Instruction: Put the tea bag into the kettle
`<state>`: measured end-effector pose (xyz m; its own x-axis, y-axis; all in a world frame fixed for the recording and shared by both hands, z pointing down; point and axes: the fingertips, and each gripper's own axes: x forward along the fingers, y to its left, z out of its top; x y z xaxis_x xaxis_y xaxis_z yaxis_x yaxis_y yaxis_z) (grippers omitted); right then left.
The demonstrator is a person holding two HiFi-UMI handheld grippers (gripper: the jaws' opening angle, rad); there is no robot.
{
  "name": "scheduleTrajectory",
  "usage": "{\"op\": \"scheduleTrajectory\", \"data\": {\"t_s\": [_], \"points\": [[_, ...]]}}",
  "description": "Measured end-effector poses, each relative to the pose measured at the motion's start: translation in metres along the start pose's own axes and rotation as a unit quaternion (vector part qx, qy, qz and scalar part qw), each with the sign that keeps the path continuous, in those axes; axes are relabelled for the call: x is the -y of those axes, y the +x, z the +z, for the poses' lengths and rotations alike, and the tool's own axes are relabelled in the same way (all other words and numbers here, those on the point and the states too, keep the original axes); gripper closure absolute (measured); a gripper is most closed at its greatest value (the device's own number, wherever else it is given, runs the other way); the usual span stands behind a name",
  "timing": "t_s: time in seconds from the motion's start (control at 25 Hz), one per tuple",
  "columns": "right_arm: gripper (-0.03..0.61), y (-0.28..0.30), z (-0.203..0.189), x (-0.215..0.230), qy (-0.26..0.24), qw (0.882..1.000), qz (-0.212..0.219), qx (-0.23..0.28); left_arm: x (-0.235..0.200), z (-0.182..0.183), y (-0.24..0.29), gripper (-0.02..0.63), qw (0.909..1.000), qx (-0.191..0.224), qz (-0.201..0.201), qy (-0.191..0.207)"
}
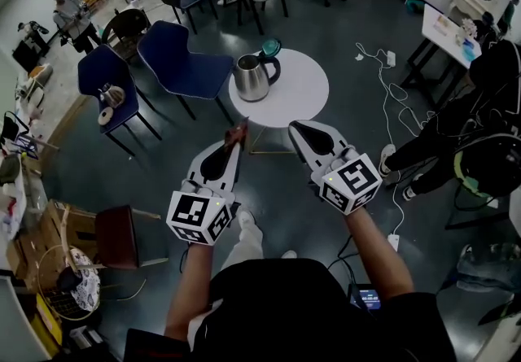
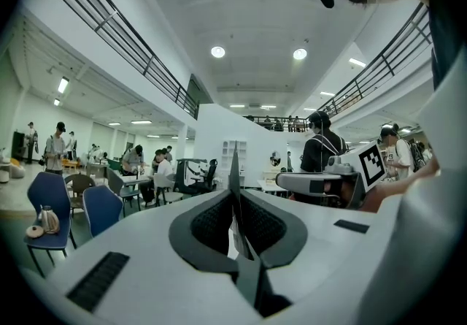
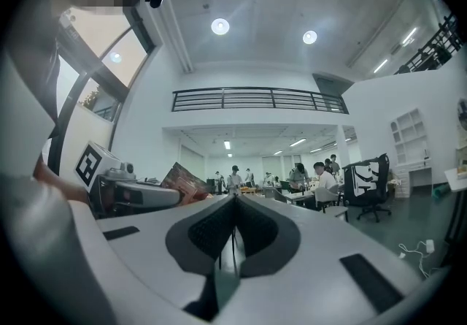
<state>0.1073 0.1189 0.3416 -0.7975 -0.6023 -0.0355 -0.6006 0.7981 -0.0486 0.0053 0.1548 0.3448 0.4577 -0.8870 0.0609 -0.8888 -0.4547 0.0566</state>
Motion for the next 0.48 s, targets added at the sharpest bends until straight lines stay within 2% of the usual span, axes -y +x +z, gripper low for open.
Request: {"op": "scheduleTrajectory", "data": {"t_s": [0.48], "points": [[0.56,0.093,-0.001,0.054,0.001,1.0,-0.014,-0.007,-0.086,0.007,0.067,0.584,0.9999,-0.004,-0.01,-0.009]]}}
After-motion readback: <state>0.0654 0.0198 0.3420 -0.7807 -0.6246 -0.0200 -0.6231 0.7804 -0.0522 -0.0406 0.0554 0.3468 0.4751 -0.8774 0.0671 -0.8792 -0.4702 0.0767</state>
